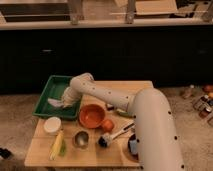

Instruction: Wipe tray with towel

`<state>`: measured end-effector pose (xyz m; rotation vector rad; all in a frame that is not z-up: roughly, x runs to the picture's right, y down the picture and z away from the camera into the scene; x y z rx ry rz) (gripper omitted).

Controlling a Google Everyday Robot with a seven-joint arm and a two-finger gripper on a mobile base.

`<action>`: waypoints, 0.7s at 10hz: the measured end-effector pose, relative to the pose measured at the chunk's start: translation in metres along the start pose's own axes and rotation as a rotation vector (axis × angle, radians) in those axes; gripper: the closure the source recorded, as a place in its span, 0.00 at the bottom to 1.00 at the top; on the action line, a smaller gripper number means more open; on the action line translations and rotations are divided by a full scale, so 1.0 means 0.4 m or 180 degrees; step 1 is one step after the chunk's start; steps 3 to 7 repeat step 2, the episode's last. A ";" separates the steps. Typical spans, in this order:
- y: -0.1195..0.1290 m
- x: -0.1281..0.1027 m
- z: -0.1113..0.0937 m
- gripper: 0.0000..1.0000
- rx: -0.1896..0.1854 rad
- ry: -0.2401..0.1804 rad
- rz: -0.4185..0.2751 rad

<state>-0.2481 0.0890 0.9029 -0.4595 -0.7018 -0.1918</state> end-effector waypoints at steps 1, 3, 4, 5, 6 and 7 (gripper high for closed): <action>-0.015 0.008 -0.001 1.00 0.0051 0.0019 0.0044; -0.028 0.014 -0.003 1.00 0.0101 0.0024 0.0080; -0.028 0.014 -0.003 1.00 0.0101 0.0024 0.0080; -0.028 0.014 -0.003 1.00 0.0101 0.0024 0.0080; -0.028 0.014 -0.003 1.00 0.0101 0.0024 0.0080; -0.028 0.014 -0.003 1.00 0.0101 0.0024 0.0080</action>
